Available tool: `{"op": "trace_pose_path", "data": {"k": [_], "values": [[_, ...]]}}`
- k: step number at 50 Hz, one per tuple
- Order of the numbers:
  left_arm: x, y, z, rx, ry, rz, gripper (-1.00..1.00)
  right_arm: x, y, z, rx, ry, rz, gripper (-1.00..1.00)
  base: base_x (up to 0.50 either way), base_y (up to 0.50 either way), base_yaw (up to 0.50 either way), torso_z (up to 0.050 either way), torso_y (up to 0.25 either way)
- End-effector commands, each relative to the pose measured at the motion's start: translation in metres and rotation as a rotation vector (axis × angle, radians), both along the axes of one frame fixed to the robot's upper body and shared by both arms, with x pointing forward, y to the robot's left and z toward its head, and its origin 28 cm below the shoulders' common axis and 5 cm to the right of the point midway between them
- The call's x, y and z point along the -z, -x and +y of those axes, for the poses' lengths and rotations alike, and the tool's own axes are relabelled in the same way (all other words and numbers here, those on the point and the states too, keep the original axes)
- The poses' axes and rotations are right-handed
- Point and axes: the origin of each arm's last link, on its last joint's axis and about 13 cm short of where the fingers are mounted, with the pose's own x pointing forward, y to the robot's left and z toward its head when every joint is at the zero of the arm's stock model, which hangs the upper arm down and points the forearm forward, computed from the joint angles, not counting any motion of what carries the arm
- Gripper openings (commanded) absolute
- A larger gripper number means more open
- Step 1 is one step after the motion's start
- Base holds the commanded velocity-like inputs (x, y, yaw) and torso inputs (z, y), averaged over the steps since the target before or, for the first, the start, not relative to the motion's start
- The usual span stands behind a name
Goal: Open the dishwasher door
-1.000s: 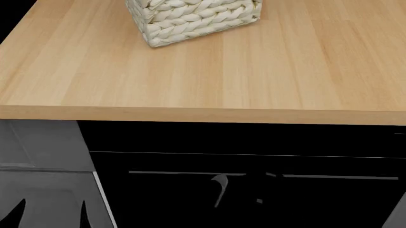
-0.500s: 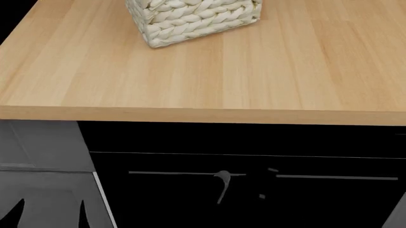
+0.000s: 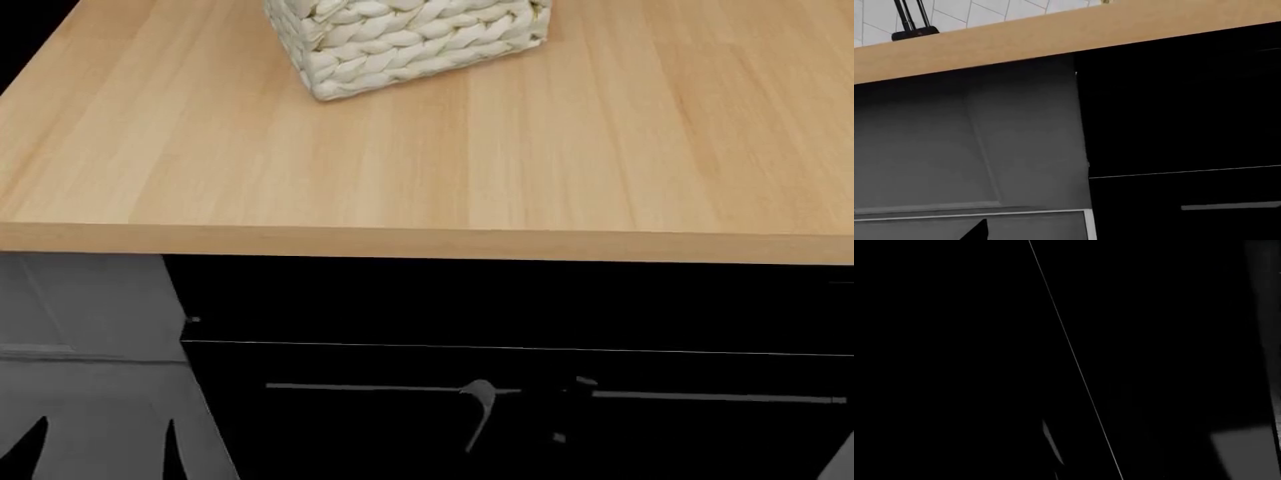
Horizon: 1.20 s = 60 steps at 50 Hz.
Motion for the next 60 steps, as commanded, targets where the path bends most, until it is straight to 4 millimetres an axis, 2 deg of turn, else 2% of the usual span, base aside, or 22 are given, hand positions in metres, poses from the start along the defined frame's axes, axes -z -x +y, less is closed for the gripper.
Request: {"op": "trace_pose_path", "data": {"k": [1,7,21,28,48,60], "values": [[-0.003,0.0,0.001,0.023,0.072,0.014,1.0,0.003,0.029,0.016,-0.061,-0.093,0.112,-1.0,0.0,0.0,0.0,0.0,-0.01],[-0.007,-0.001,0.004,0.009,0.07,0.003,1.0,0.004,0.035,0.016,-0.061,-0.097,0.125,-1.0,0.0,0.0,0.0,0.0,-0.002],[-0.022,-0.008,0.032,-0.127,0.038,-0.054,1.0,0.006,0.044,0.014,-0.052,-0.128,0.138,-1.0,0.0,0.0,0.0,0.0,-0.001],[-0.042,-0.009,0.045,-0.185,0.021,-0.108,1.0,0.008,0.05,0.015,-0.057,-0.135,0.146,-1.0,0.0,0.0,0.0,0.0,-0.001],[-0.098,0.009,0.046,-0.138,-0.006,-0.214,1.0,0.014,0.07,0.016,-0.071,-0.13,0.169,-1.0,0.0,0.0,0.0,0.0,-0.002],[-0.105,0.015,0.044,-0.115,0.0,-0.232,1.0,0.017,0.089,0.018,-0.081,-0.127,0.193,-1.0,0.0,0.0,0.0,0.0,-0.002]]}}
